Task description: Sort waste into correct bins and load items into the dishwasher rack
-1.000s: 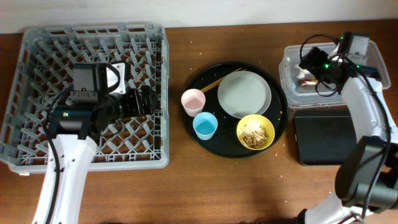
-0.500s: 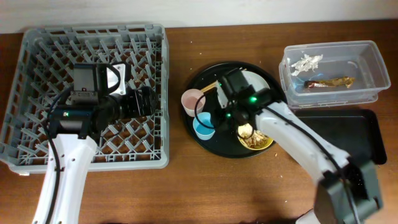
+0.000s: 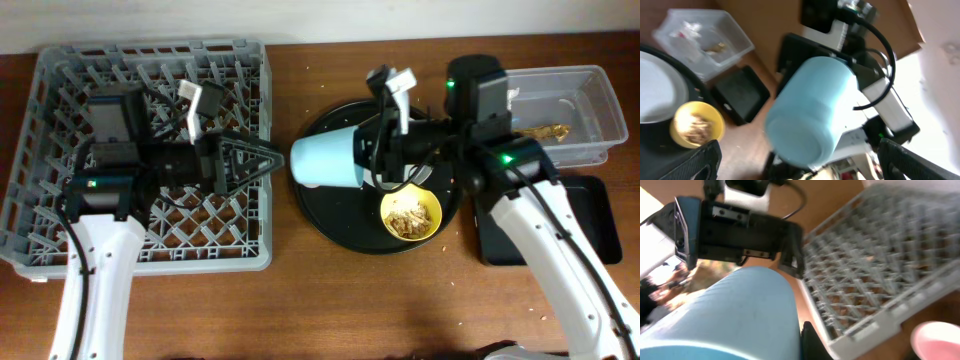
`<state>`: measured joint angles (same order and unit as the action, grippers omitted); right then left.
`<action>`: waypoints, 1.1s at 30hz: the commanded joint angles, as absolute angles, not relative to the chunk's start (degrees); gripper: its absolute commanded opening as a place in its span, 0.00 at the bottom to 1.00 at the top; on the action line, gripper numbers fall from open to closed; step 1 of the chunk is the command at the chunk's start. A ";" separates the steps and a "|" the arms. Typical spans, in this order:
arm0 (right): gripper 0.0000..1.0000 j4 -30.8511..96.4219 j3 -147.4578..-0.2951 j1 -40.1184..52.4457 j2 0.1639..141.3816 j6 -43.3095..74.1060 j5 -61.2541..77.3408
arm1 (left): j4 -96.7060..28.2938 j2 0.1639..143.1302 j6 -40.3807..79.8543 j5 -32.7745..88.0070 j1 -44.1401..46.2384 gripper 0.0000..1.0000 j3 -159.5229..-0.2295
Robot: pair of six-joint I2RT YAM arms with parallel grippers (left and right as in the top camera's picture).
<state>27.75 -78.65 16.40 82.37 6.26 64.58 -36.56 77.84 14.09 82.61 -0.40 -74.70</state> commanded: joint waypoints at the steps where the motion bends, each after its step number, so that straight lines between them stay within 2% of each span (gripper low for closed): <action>1: 0.04 23.62 -78.83 18.04 84.82 9.37 69.87 | -36.03 77.67 12.71 89.19 5.06 0.98 -75.31; 4: 0.04 19.42 -78.83 21.32 85.23 9.72 70.94 | -34.70 77.67 12.71 85.54 8.23 0.91 -75.31; 6: 0.04 18.37 -78.83 22.22 85.23 10.04 69.14 | -34.68 77.67 12.73 85.23 8.95 0.77 -75.31; 7: 0.05 18.41 -78.83 22.22 85.23 10.63 68.75 | -34.68 77.67 12.71 85.03 8.95 0.66 -75.31; 8: 0.16 18.55 -78.83 22.22 85.23 10.63 68.77 | -34.65 77.67 12.73 84.25 8.95 0.58 -75.31; 9: 0.45 18.65 -78.83 22.11 85.23 11.29 68.77 | -34.68 77.67 12.75 82.94 8.93 0.56 -75.31; 10: 0.56 18.65 -78.83 21.76 85.23 11.86 68.75 | -34.79 77.67 12.80 80.09 8.40 0.56 -75.31; 11: 0.60 18.74 -78.83 20.62 85.12 13.23 68.45 | -35.99 77.56 13.34 75.05 7.11 0.56 -75.33; 13: 0.62 23.14 -78.83 16.10 84.51 14.06 63.02 | -43.35 76.60 13.63 58.70 2.98 0.56 -75.33; 14: 0.63 30.37 -78.83 12.62 83.94 14.04 56.38 | -51.83 74.89 13.63 41.71 -1.67 0.56 -75.33; 16: 0.63 40.80 -78.83 11.64 83.94 13.78 44.34 | -59.81 73.21 14.70 19.88 -7.38 0.57 -75.33; 18: 0.63 46.28 -78.83 11.64 83.94 12.34 38.68 | -66.83 73.52 24.49 -2.98 -12.27 0.57 -75.31; 19: 0.63 47.81 -78.83 11.64 83.94 11.27 38.28 | -68.55 74.13 27.03 -7.77 -15.00 0.57 -75.31; 22: 0.63 50.46 -78.83 11.66 83.94 9.85 37.04 | -68.18 78.04 27.86 -7.09 -19.77 0.56 -75.26; 28: 0.63 52.10 -78.81 11.66 83.94 9.65 36.77 | -60.38 93.97 27.83 -5.15 -20.05 0.58 -75.26; 29: 0.63 52.77 -78.81 11.66 83.94 9.17 36.75 | -58.89 95.88 27.86 -5.06 -20.05 0.64 -75.26; 31: 0.63 53.21 -78.81 11.66 83.94 7.92 36.75 | -58.52 96.73 27.86 -4.29 -20.05 0.68 -75.26; 32: 0.63 53.21 -78.81 11.66 83.94 7.88 36.77 | -58.57 96.75 28.08 -2.59 -20.05 0.78 -75.26; 33: 0.63 53.19 -78.81 11.64 83.94 7.70 36.75 | -58.94 96.75 30.06 -1.45 -20.36 0.96 -75.26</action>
<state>53.06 -78.70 11.66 84.82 8.91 37.28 -58.63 96.51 27.79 -4.05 -19.70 -75.16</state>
